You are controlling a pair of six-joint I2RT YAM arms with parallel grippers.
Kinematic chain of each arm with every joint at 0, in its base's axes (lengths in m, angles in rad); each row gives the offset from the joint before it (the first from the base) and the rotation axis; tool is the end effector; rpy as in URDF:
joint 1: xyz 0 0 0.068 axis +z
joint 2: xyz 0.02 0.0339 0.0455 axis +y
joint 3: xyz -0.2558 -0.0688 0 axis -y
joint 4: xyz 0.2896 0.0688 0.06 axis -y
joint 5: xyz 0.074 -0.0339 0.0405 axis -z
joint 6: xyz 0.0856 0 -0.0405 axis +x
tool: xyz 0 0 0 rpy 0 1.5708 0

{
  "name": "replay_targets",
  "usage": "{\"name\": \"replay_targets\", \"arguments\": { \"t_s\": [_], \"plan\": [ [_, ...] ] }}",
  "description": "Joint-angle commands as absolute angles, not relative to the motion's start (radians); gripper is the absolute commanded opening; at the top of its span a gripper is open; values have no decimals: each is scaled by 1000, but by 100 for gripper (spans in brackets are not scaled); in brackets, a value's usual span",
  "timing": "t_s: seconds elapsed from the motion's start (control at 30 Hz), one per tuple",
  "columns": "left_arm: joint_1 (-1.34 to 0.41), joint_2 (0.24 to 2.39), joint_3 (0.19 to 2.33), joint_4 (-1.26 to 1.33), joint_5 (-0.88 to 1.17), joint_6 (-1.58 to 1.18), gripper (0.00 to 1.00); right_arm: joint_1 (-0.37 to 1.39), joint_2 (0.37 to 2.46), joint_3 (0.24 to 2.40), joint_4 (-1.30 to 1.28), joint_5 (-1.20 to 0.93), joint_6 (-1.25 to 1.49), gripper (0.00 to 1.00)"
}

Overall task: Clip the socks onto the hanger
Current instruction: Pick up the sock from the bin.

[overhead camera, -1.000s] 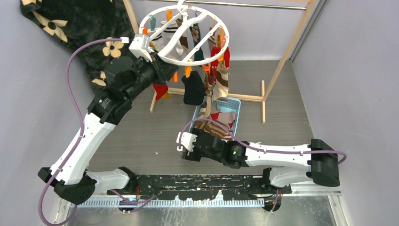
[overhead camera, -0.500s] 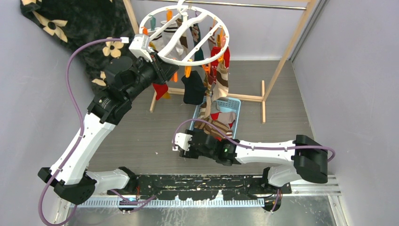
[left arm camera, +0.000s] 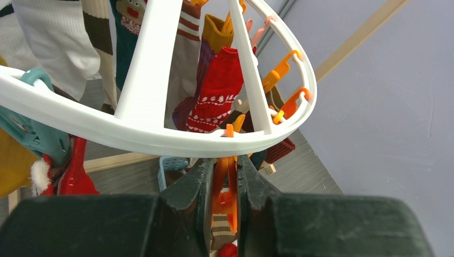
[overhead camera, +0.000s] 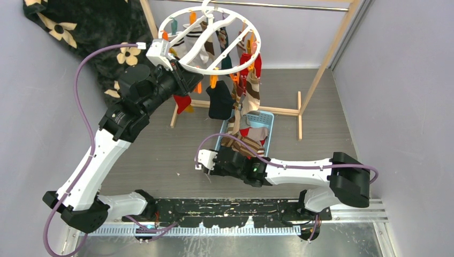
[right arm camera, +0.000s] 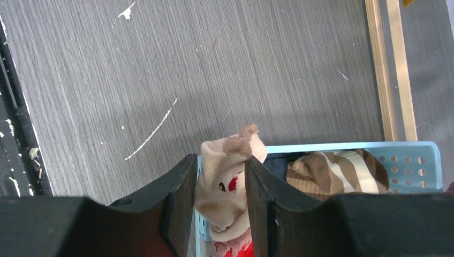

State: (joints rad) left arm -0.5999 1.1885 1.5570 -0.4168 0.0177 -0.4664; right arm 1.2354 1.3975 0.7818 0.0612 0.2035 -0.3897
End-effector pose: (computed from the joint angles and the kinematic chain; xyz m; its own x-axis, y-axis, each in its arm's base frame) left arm 0.2736 -0.1890 0.5034 -0.2960 -0.3423 -0.8918 0.4993 0.7405 -0.4499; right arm 0.1418 0.3542 0.1641 0.1695 -0.6440 -0.7460 -0.8690 0.2594 -0.4214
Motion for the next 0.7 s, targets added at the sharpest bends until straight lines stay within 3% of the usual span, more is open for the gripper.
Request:
{"name": "replay_targets", "arguments": {
  "t_s": [0.0,0.37,0.67],
  "plan": [
    [-599,1153,1552,-422,15,-454,13,1235,1379,842,101,191,-377,43],
    [-600,1152,1555,-424,17,-454,13,1234,1360,866,53,180,-356,47],
    [-598,1154,1556,-422,19,-455,13,1235,1334,865,8,178,-357,40]
  ]
}}
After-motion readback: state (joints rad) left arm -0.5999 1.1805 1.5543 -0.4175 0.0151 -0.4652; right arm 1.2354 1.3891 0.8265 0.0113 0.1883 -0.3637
